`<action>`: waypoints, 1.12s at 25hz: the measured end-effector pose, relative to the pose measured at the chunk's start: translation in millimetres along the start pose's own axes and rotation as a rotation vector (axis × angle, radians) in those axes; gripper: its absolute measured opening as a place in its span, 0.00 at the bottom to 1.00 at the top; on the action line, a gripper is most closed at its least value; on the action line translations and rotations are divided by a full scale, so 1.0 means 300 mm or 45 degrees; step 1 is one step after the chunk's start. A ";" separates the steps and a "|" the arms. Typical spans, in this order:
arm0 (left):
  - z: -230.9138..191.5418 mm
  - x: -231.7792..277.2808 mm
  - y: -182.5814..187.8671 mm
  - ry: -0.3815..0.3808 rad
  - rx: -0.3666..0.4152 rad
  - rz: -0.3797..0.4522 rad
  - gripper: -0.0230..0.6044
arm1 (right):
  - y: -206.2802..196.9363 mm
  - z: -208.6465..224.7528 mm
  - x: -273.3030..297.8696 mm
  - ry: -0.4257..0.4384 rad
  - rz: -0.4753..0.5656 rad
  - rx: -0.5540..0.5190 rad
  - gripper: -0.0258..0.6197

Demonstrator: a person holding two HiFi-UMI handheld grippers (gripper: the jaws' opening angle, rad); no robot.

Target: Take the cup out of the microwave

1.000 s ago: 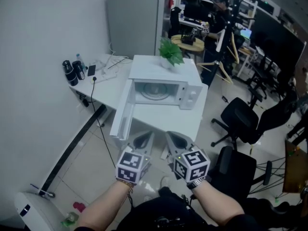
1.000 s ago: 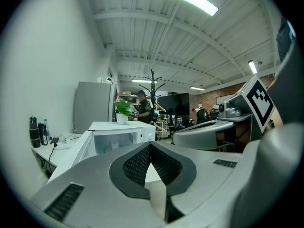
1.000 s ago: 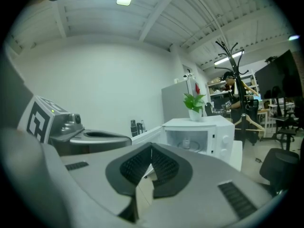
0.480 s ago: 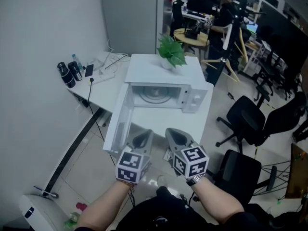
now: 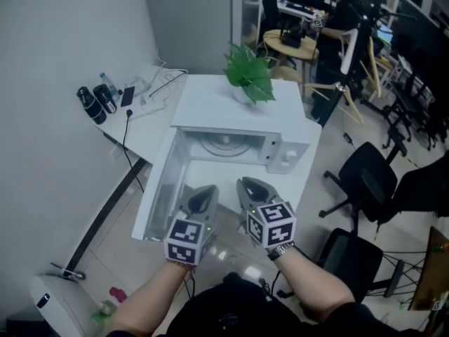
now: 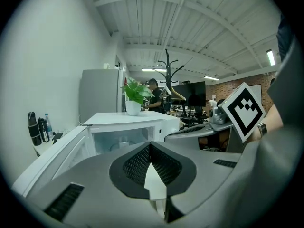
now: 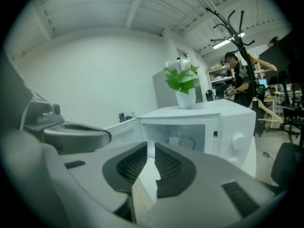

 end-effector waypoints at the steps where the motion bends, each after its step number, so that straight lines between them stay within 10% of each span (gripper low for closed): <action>1: -0.007 0.018 0.001 0.013 -0.001 -0.003 0.03 | -0.008 0.016 0.021 0.011 -0.009 0.001 0.15; 28: -0.265 0.305 0.026 0.181 -0.047 -0.038 0.03 | -0.140 0.229 0.551 -0.029 -0.169 -0.006 0.54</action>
Point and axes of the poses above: the fingertips, and each gripper's own axes: x forward along the fingers, z to its right, y out of its top, the point moved 2 cm from there along -x, backward along the fingers, and after that the axes turned 11 degrees about -x, right-handed, at the moved point
